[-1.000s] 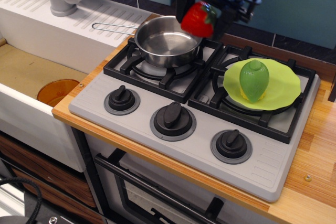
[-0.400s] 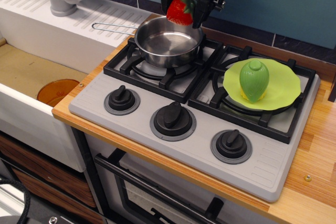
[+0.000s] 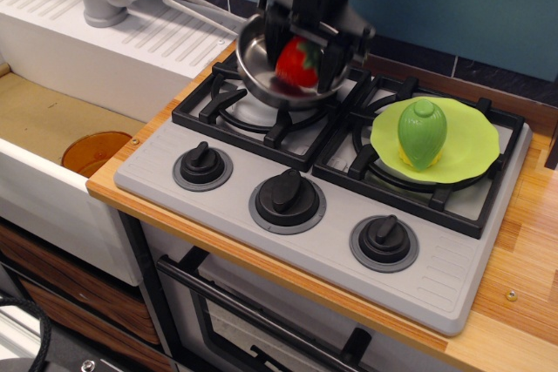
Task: Put corncob on plate and strawberry in pot or pan on stove
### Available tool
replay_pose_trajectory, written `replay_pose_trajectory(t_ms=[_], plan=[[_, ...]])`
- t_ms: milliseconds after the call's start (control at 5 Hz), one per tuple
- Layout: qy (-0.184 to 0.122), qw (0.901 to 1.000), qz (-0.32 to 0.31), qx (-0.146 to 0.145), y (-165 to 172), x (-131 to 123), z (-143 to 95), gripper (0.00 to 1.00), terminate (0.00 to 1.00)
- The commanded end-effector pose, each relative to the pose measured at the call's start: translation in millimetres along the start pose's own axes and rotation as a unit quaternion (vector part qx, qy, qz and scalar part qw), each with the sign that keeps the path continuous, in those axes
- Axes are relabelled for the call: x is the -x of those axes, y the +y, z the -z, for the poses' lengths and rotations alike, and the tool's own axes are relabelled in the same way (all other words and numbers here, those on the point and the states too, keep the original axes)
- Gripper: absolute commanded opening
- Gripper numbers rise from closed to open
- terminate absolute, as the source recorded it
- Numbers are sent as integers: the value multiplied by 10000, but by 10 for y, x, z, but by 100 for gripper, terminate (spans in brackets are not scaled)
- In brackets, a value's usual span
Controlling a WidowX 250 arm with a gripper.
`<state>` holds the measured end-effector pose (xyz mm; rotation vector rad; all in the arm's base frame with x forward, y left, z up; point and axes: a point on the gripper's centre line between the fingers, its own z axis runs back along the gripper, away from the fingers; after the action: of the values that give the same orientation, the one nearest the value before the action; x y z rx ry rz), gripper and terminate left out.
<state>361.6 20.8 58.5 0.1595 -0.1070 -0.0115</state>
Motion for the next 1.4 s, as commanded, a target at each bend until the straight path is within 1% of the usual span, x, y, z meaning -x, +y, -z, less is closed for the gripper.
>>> replay_pose_trajectory(t_ms=[0,400,600,800,1000,1200], plan=[[-173,9998,-104,-26,-139,26,-422,100,0],[0,10000,-46,-38,-141,12,-640,100,0],[88,9999,-36,-39,-159,45,-763,100,0],[152,9998,-93,-22,-256,133,-887,100,0],[285,9993,-198,142,-472,259,-1019,100,0],[333,9985,-324,287,-671,334,-1093,100,0]])
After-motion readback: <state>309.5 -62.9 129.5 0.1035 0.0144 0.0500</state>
